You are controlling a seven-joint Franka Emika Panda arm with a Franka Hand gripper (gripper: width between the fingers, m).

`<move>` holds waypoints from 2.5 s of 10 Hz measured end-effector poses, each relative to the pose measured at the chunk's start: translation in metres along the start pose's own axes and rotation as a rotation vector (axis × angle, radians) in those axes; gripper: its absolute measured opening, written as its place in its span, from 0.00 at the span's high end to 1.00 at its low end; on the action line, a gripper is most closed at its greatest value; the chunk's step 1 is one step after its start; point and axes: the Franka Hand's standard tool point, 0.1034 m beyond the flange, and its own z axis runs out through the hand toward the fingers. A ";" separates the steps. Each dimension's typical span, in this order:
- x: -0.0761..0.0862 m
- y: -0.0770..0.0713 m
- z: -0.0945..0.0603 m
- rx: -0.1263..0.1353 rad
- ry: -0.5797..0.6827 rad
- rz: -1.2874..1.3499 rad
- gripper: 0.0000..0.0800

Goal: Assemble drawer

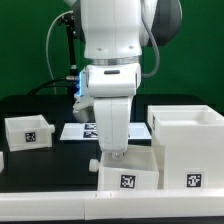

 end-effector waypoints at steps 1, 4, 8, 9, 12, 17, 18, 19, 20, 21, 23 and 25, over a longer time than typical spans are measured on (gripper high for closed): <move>0.004 0.002 -0.001 -0.004 0.000 -0.010 0.95; 0.006 0.001 0.000 -0.002 -0.005 -0.024 0.95; 0.006 -0.004 0.009 0.010 -0.003 -0.028 0.95; 0.006 -0.004 0.009 0.006 -0.002 -0.030 0.95; 0.018 -0.005 0.010 -0.007 0.005 -0.015 0.95; 0.025 -0.007 0.010 -0.003 0.007 0.008 0.94; 0.023 -0.005 0.008 -0.003 0.007 0.003 0.94; 0.018 0.001 0.000 -0.007 0.004 0.004 0.70; 0.021 0.007 -0.011 -0.010 -0.001 0.016 0.50; 0.020 0.015 -0.021 -0.008 0.005 -0.011 0.50; -0.022 0.032 -0.026 -0.019 0.094 0.001 0.23; -0.055 0.027 -0.009 -0.003 0.156 0.016 0.20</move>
Offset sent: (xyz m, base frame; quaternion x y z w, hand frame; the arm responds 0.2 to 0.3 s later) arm 0.0037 0.0143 0.0018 -0.0011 -0.0118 -0.0630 0.9979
